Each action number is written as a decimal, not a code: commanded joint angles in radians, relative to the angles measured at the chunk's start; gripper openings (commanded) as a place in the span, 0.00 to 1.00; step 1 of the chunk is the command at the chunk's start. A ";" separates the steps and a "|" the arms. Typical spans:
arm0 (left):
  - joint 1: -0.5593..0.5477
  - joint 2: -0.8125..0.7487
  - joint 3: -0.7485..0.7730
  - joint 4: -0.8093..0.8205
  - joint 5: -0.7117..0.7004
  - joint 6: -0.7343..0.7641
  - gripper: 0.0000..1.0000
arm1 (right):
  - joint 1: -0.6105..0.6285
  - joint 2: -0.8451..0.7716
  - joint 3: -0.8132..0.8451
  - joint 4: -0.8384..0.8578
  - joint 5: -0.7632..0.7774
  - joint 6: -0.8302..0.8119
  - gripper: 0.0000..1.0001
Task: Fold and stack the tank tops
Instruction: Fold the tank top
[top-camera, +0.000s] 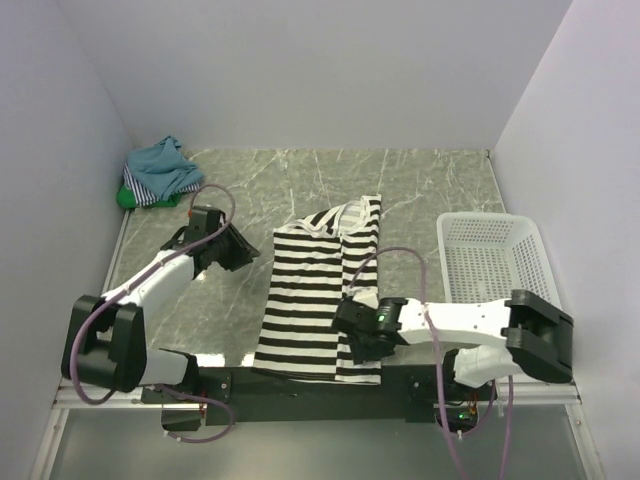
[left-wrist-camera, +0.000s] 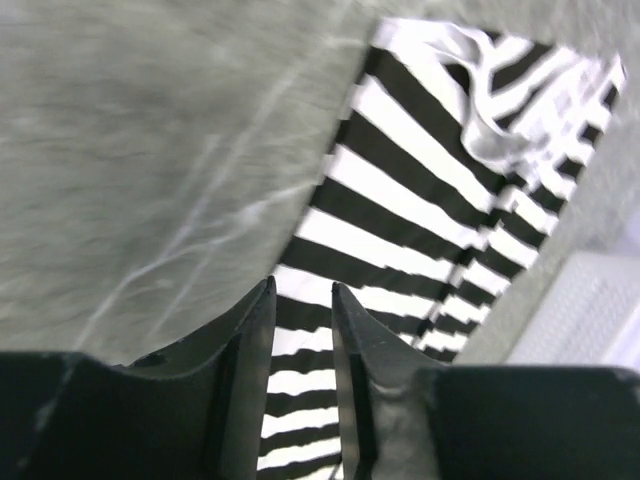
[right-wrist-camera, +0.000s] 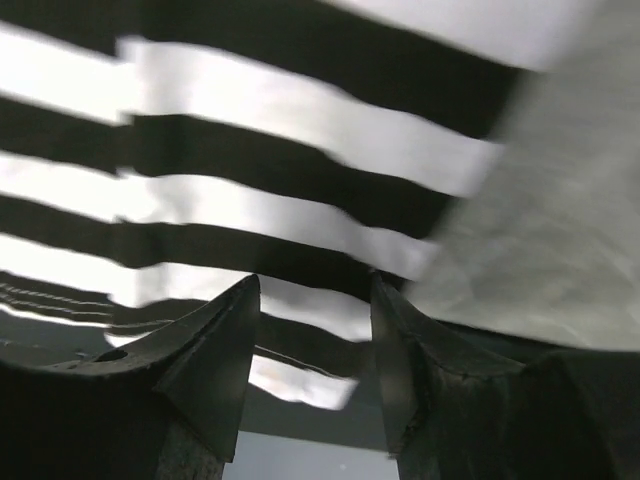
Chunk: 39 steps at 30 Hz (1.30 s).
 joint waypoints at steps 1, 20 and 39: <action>-0.011 0.065 0.078 0.104 0.181 0.084 0.38 | -0.047 -0.127 0.005 -0.152 0.101 0.107 0.56; -0.168 -0.077 0.020 -0.147 -0.141 0.019 0.29 | -0.588 0.609 1.021 0.077 0.144 -0.323 0.52; -0.160 -0.126 -0.071 -0.115 -0.080 0.009 0.27 | -0.596 0.822 1.114 0.043 0.159 -0.338 0.52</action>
